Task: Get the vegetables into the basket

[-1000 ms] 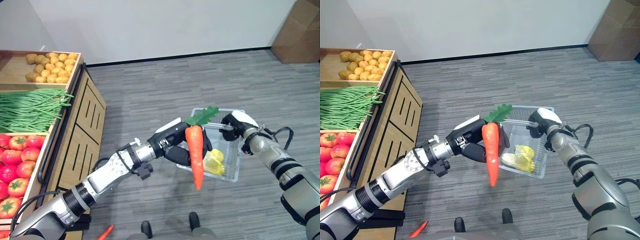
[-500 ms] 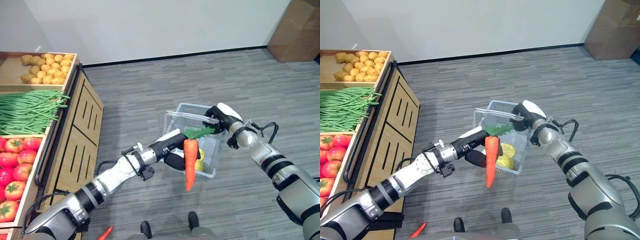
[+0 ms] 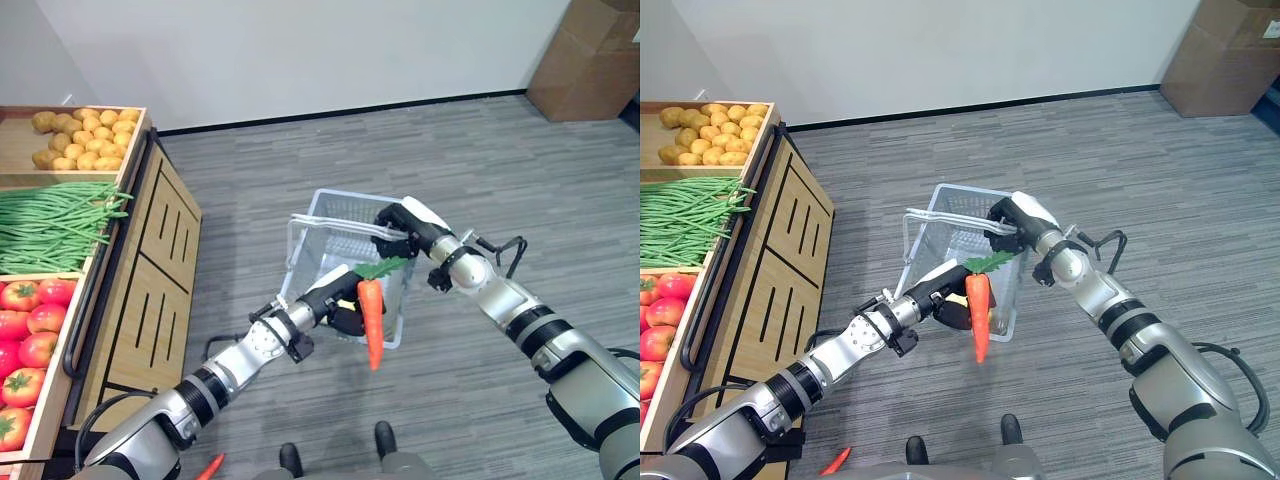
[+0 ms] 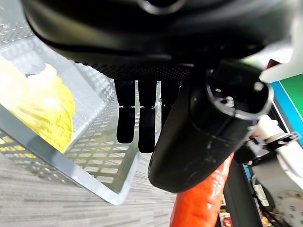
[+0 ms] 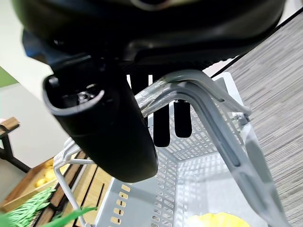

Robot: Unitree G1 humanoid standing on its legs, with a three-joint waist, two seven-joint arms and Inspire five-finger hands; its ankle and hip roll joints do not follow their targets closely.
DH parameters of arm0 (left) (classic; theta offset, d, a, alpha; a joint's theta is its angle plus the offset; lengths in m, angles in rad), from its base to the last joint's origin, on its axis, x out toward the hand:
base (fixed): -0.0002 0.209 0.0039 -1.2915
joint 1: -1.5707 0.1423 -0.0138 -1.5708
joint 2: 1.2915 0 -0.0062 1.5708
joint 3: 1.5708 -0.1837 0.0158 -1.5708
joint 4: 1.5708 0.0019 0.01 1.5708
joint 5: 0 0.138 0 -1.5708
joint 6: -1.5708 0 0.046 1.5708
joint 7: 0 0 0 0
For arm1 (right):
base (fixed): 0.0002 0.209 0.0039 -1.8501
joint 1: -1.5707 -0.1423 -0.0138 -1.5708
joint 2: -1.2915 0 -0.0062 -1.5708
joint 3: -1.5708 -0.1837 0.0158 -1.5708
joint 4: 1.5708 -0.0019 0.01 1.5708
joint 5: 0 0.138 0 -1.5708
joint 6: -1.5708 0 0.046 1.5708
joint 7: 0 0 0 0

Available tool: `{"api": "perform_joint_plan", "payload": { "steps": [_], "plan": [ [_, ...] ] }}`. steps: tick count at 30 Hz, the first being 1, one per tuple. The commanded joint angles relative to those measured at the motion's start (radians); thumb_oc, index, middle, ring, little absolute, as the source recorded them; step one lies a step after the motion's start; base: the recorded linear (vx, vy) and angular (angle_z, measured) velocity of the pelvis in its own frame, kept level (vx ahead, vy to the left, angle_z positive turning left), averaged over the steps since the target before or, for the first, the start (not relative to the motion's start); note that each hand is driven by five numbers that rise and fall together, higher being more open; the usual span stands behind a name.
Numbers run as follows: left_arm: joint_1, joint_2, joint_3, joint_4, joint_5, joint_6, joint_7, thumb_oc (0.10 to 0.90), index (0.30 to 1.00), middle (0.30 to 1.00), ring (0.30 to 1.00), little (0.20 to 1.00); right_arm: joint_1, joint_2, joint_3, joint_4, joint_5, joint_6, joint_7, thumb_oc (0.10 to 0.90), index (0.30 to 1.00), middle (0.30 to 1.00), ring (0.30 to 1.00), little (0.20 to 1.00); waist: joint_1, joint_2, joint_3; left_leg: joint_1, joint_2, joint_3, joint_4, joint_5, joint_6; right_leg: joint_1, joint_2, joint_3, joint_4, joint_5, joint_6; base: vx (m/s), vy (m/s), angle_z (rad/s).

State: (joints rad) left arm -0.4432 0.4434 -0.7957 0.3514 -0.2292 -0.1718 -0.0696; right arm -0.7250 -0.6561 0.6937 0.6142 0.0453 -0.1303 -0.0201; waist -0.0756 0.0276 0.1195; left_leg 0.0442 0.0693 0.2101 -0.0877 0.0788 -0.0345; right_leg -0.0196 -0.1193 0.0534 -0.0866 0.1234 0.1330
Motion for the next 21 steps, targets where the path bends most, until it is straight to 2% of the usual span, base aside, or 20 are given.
{"api": "perform_joint_plan", "payload": {
  "steps": [1,21],
  "plan": [
    [-0.076,-0.028,0.044,0.065,0.041,-0.074,0.049,0.4,0.3,0.3,0.3,0.3,-0.136,0.031,-0.061,-0.104,0.1,-0.112,-0.046,0.4,0.3,0.3,0.3,0.3,0.009,-0.065,-0.082,0.005,0.098,0.001,0.0,-0.024,-0.094,0.015,-0.064,-0.048,-0.001,-0.023,0.061,0.0,0.0,0.0],
    [-0.023,-0.092,0.224,0.366,0.105,-0.036,0.209,0.4,0.3,0.3,0.3,0.3,-0.026,-0.009,-0.08,-0.297,0.137,-0.144,0.008,0.4,0.3,0.3,0.3,0.3,0.001,-0.075,-0.086,0.017,0.11,0.015,0.0,-0.022,-0.101,0.025,-0.054,-0.046,-0.001,-0.028,0.055,0.0,-0.002,-0.01]
  ]
}}
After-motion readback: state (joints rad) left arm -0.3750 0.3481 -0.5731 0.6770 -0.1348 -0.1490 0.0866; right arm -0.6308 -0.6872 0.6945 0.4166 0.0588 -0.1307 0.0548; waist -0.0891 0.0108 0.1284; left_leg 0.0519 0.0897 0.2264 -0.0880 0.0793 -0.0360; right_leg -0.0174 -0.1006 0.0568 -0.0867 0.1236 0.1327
